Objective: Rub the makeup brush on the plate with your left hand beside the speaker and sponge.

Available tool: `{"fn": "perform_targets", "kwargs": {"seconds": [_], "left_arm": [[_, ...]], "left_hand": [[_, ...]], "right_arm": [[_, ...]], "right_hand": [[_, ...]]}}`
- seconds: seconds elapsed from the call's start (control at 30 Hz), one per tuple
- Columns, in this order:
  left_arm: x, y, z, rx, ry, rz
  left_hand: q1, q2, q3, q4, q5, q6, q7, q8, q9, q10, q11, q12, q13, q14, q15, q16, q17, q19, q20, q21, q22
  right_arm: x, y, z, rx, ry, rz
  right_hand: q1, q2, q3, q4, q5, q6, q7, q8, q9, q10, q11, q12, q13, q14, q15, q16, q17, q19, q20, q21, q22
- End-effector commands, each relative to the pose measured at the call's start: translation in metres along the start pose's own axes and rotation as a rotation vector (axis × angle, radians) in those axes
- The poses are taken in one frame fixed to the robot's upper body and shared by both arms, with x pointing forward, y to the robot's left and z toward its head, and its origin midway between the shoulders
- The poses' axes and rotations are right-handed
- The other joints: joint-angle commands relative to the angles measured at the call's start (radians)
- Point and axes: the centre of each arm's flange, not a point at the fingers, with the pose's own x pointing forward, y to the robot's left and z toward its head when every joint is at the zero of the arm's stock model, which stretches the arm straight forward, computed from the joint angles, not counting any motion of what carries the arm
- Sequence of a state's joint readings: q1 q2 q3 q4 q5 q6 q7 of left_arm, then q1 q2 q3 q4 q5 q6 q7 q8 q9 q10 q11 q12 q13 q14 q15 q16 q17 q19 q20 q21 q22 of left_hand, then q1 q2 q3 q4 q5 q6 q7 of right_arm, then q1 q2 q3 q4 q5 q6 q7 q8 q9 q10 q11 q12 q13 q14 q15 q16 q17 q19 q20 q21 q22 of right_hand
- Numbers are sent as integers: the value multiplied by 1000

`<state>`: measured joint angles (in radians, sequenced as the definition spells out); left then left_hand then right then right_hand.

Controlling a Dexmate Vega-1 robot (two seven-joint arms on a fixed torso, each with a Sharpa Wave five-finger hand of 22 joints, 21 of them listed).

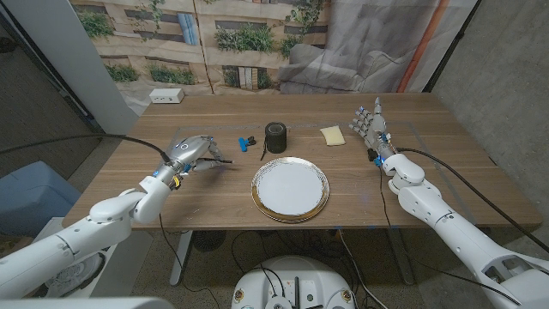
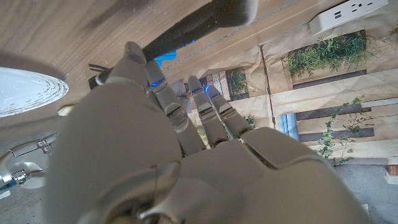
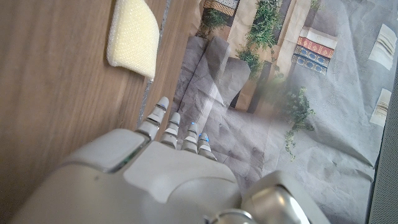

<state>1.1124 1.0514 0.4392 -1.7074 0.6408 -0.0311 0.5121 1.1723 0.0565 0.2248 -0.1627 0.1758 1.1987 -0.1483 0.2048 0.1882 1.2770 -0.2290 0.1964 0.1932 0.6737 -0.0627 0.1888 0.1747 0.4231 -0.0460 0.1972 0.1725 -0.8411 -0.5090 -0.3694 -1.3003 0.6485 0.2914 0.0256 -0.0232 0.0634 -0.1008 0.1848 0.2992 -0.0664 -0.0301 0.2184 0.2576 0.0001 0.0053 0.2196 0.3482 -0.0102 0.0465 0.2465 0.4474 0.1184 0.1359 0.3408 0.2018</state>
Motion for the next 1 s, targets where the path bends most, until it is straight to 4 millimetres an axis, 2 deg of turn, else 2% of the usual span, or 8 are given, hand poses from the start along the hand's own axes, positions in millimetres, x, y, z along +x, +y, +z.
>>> {"fn": "perform_targets", "kwargs": {"seconds": [0.03,0.3,0.67,0.83,1.0], "left_arm": [[-5,-13,-3,36,30,-25],[-5,-21,-1,50,25,-52],[-4,-20,-2,55,33,-80],[-3,-18,-3,62,27,-94],[-4,-15,-4,79,3,-93]], "left_hand": [[9,3,-2,-1,9,2,-4,4,3,10,0,4,3,8,-160,4,2,1,-15,0,2],[8,3,-3,0,9,-3,-6,2,3,9,0,3,3,8,-161,3,1,1,-15,0,2],[-5,2,-10,5,10,-24,-20,-5,4,-10,1,-3,2,0,-156,-2,0,-8,-6,-3,2],[-28,-6,-20,9,10,-56,-30,-12,5,-50,2,-11,2,-25,-150,-10,-3,-26,2,-7,2],[-54,-21,-33,8,12,-121,-45,-13,14,-138,4,-20,1,-52,-148,-12,-4,-41,7,-6,1]], "right_arm": [[0,0,0,0,0,0],[0,0,0,0,0,0],[0,0,0,0,0,0],[0,0,0,0,0,0],[0,0,0,0,0,0]], "right_hand": [[2,101,0,5,7,-9,1,5,3,-8,3,7,3,-1,10,3,3,-1,7,5,6],[2,101,0,5,7,-8,1,5,3,-9,1,7,3,-1,9,3,3,-2,7,5,6],[2,101,0,5,7,-9,1,5,3,-6,0,7,3,-1,8,3,3,-2,7,5,6],[1,101,0,5,7,-8,1,5,3,-8,1,7,3,-1,8,3,3,-2,7,5,6],[2,101,0,5,7,-8,2,5,3,-9,-1,6,3,-1,8,3,3,-2,7,5,6]]}}
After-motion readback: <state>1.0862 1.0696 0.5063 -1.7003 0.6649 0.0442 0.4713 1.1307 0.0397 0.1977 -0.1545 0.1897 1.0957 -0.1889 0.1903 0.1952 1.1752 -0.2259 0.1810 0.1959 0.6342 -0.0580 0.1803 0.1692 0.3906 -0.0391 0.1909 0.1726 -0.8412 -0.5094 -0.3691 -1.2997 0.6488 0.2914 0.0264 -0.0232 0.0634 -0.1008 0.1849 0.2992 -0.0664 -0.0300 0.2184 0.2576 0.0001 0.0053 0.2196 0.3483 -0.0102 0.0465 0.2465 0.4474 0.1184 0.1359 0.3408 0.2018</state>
